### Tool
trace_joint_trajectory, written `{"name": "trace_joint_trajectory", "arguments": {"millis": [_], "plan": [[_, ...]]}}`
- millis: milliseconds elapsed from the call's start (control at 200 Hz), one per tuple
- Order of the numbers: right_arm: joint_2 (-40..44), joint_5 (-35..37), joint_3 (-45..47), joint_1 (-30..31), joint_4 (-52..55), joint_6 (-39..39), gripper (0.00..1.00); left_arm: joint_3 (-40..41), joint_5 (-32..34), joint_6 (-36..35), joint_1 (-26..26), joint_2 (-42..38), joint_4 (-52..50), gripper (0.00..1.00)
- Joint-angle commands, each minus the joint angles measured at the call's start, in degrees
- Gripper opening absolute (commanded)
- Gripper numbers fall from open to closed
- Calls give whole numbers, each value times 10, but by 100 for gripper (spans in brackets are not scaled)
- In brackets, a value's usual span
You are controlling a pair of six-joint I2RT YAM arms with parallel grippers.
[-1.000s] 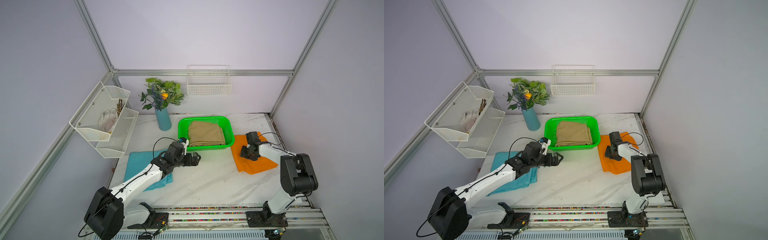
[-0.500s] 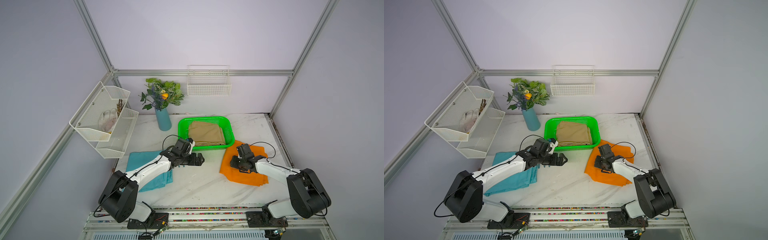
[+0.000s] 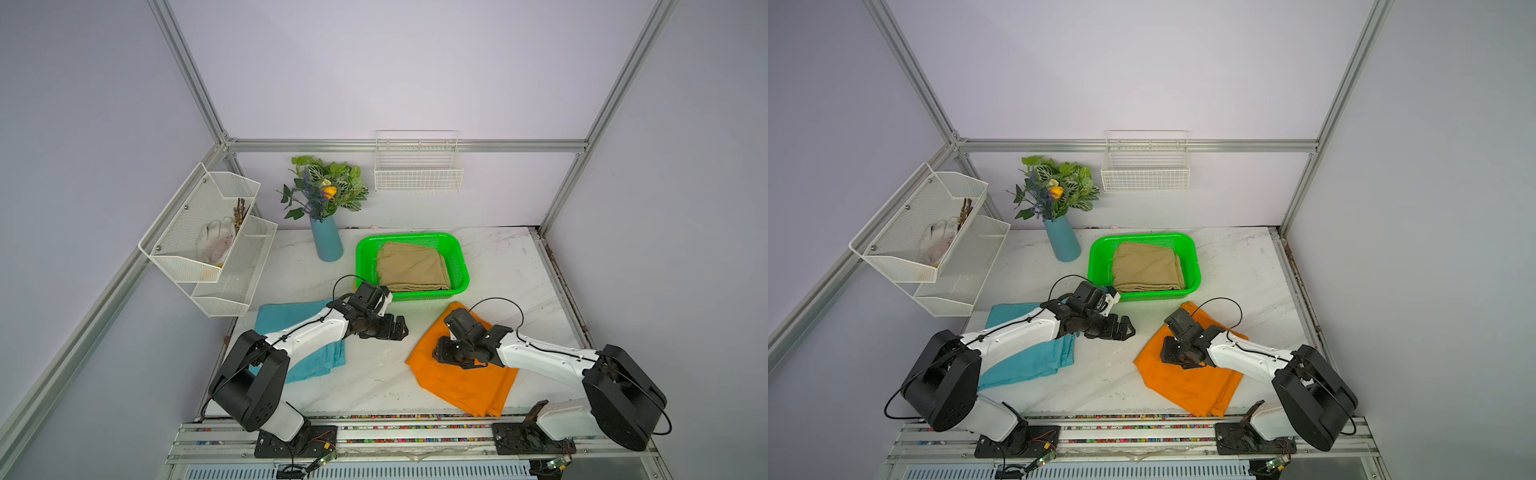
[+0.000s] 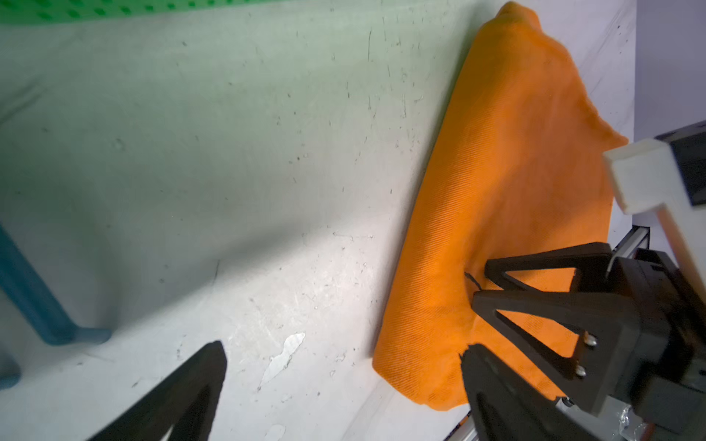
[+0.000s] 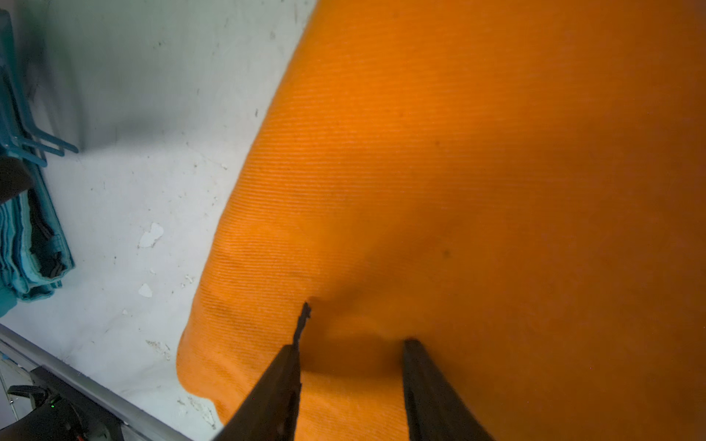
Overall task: Put the folded long pants in the basket
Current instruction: Move the long pant to the center of the board, then pick up the long pant at the center of the board.
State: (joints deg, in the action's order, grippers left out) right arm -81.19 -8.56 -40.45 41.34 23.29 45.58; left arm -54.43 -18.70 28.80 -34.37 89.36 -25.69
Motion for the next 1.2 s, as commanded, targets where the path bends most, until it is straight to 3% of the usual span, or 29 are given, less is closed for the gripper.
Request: {"name": "trace_joint_trajectory", "arguments": {"millis": [0, 225, 450, 670, 860, 1085, 1150, 1195], "plan": [[6, 11, -20, 11, 85, -16, 51, -46, -7, -31, -37, 21, -7, 100], [105, 103, -44, -39, 151, -30, 59, -111, -34, -52, -64, 116, -27, 100], [150, 102, 9, -179, 148, -77, 55, -195, -42, -79, -83, 209, -86, 100], [92, 72, 36, -198, 96, -77, 52, -228, -71, -89, -86, 255, -104, 100], [41, 26, 61, -198, 48, -68, 51, -262, -47, -107, -118, 273, -134, 99], [31, -28, 95, -198, -19, -45, 49, -327, -12, -141, -174, 307, -189, 81], [28, -30, 98, -197, -25, -44, 49, -338, -11, -144, -179, 319, -199, 66], [28, -32, 98, -197, -28, -45, 49, -341, -13, -144, -177, 322, -201, 45]]}}
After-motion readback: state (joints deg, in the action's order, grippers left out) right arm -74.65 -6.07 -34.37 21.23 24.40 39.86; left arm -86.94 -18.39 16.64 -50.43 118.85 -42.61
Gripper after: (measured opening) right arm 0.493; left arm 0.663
